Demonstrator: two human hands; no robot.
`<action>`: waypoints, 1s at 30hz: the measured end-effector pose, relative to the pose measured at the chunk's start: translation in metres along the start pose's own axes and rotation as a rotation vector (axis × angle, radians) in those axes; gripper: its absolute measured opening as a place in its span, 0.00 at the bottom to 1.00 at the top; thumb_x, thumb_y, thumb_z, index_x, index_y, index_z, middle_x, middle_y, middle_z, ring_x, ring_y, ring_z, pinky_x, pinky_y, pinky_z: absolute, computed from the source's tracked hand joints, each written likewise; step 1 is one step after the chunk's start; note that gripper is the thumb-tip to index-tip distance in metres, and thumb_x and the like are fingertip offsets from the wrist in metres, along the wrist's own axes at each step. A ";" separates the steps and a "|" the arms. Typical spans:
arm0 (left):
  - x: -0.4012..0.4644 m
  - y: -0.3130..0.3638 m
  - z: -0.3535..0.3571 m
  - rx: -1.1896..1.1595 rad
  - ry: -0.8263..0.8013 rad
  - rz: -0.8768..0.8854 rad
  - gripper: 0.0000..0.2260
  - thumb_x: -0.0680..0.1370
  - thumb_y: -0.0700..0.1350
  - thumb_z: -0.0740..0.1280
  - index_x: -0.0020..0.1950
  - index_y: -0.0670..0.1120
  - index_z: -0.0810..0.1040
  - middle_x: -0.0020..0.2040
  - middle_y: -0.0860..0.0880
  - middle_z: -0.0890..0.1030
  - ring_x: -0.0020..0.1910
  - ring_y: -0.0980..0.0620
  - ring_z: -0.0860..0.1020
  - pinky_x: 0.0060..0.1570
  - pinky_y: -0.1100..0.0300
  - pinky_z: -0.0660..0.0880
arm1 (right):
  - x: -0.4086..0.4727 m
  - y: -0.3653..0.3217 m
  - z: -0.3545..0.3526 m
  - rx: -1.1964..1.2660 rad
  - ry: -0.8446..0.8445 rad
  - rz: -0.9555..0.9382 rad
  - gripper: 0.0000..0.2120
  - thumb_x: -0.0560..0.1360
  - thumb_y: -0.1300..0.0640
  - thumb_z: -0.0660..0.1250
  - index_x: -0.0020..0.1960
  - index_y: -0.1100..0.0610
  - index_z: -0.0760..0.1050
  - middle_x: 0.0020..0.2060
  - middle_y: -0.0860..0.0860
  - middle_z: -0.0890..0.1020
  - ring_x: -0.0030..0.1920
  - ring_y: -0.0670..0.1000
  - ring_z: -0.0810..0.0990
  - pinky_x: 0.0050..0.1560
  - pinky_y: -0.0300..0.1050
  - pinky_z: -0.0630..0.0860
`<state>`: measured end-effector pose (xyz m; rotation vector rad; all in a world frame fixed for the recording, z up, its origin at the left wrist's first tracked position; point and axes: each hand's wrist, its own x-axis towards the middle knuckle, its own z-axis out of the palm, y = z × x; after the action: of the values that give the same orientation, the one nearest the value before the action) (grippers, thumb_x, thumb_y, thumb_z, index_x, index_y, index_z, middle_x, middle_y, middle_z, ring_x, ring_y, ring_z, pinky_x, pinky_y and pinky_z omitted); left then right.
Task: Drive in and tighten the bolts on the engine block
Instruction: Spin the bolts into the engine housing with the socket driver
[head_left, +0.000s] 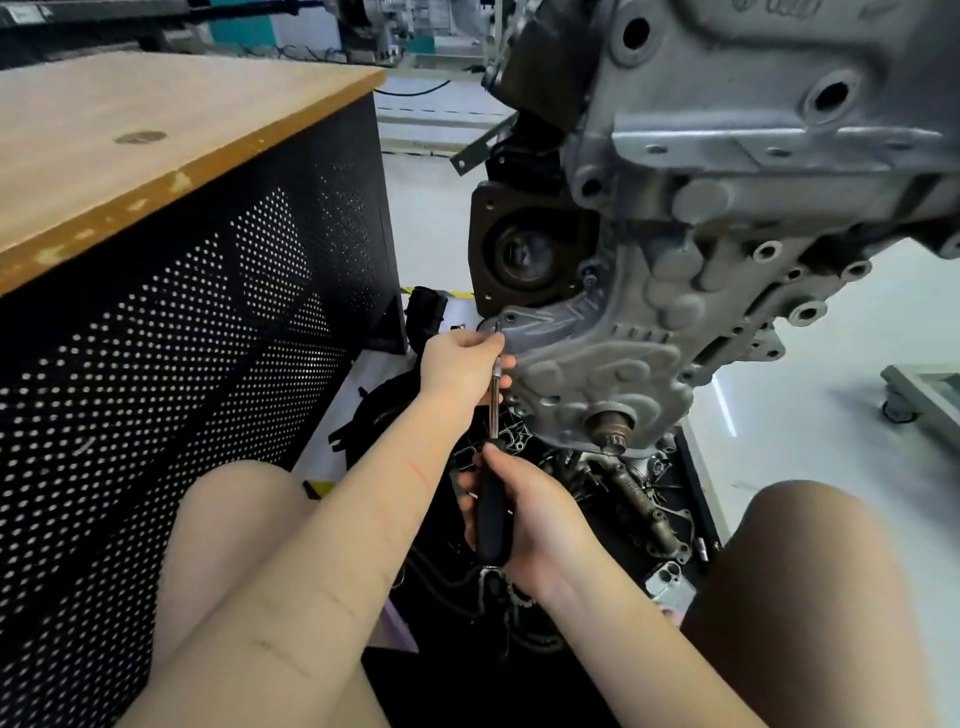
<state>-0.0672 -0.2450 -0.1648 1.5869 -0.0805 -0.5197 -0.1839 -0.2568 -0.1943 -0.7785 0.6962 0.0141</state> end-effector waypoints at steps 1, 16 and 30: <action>0.001 -0.001 0.001 0.033 0.002 0.028 0.08 0.79 0.41 0.62 0.40 0.47 0.72 0.32 0.49 0.77 0.18 0.59 0.72 0.21 0.69 0.70 | 0.001 0.000 0.000 0.003 -0.001 -0.001 0.04 0.76 0.57 0.64 0.45 0.58 0.72 0.31 0.53 0.79 0.26 0.48 0.75 0.25 0.35 0.70; 0.010 0.011 0.004 0.546 0.034 0.228 0.11 0.78 0.45 0.63 0.34 0.51 0.72 0.30 0.52 0.79 0.42 0.44 0.82 0.45 0.48 0.80 | -0.006 -0.009 0.010 0.103 -0.035 0.007 0.08 0.78 0.55 0.61 0.43 0.58 0.72 0.28 0.51 0.78 0.24 0.47 0.73 0.25 0.36 0.68; 0.009 0.007 0.010 0.474 0.093 0.235 0.12 0.77 0.46 0.64 0.34 0.46 0.75 0.40 0.39 0.83 0.43 0.41 0.82 0.46 0.46 0.79 | -0.015 -0.026 0.005 0.094 -0.007 -0.017 0.10 0.78 0.56 0.62 0.40 0.60 0.73 0.24 0.50 0.77 0.19 0.46 0.72 0.18 0.32 0.65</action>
<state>-0.0614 -0.2586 -0.1600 2.0286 -0.3357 -0.2498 -0.1861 -0.2686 -0.1666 -0.6936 0.6789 -0.0311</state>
